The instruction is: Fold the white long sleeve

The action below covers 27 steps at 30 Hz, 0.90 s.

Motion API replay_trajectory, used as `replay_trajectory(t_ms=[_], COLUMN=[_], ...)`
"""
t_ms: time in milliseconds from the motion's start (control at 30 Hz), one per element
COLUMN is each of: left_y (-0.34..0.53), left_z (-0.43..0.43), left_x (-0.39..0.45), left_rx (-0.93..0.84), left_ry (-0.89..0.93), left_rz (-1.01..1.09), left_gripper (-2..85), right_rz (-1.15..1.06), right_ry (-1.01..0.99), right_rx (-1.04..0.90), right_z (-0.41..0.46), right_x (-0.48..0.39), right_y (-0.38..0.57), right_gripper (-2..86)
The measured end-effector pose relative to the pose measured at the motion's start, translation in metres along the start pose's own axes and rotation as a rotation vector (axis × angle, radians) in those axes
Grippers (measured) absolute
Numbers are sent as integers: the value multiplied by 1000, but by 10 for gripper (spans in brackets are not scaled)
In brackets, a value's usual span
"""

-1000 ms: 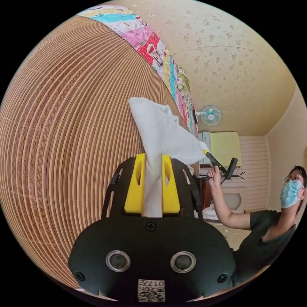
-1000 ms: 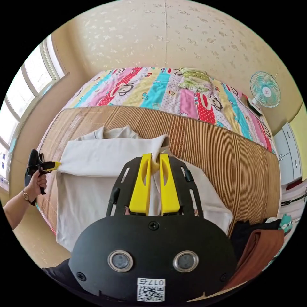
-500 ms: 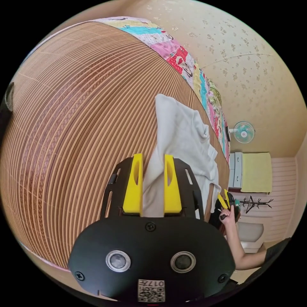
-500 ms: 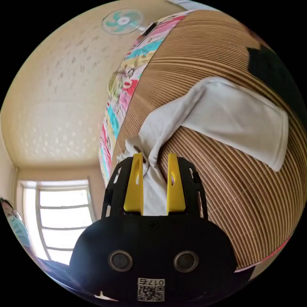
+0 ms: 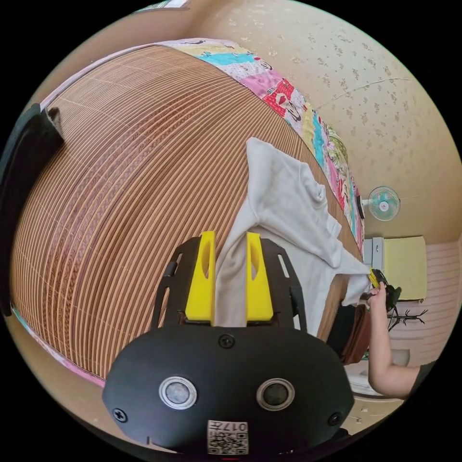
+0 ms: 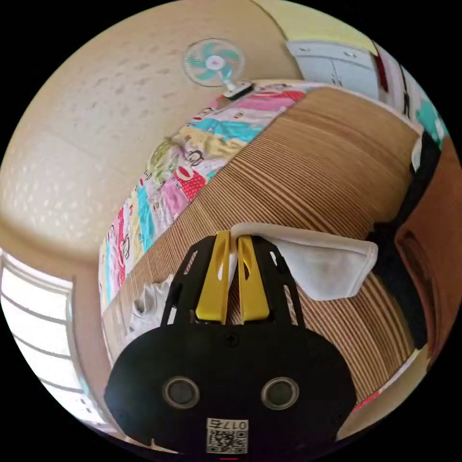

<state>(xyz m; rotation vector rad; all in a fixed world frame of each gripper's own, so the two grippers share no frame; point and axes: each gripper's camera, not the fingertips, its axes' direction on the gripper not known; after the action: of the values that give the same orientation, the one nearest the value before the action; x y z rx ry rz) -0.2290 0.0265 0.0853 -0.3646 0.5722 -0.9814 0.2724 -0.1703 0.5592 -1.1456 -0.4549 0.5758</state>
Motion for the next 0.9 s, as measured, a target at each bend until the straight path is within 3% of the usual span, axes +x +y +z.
replay_trajectory(t_ms=[33, 100, 167, 233, 333, 467, 600, 733, 867, 900], left_y=[2, 9, 12, 13, 14, 9, 8, 4, -9, -1], left_z=[-2, -6, -6, 1, 12, 29, 61, 73, 138, 141], left_x=[2, 5, 7, 6, 5, 8, 42, 67, 65, 64], left_rx=[18, 93, 131, 136, 148, 115, 24, 81, -95, -48], left_ry=[16, 105, 196, 275, 304, 221, 64, -23, -160, -190], left_rz=[8, 12, 9, 4, -9, 30, 236, 364, 408, 446], left_gripper=[100, 112, 125, 134, 140, 142, 137, 129, 109, 92], right_rz=[-264, -573, -807, -938, -893, -815, -601, -398, -339, -318], right_ry=[34, 5, -56, -107, -140, -185, -204, -262, -242, -248], right_rx=[59, 77, 0, -226, -577, -504, -592, -703, -738, -751], right_z=[-15, -18, 4, 67, 141, 113, 107, 113, 112, 111], right_x=[-74, -159, -215, -243, -233, -215, -167, -121, -106, -103], right_y=[21, 74, 135, 204, 251, 244, 230, 225, 230, 232], right_gripper=[37, 40, 45, 57, 76, 83, 84, 85, 87, 87])
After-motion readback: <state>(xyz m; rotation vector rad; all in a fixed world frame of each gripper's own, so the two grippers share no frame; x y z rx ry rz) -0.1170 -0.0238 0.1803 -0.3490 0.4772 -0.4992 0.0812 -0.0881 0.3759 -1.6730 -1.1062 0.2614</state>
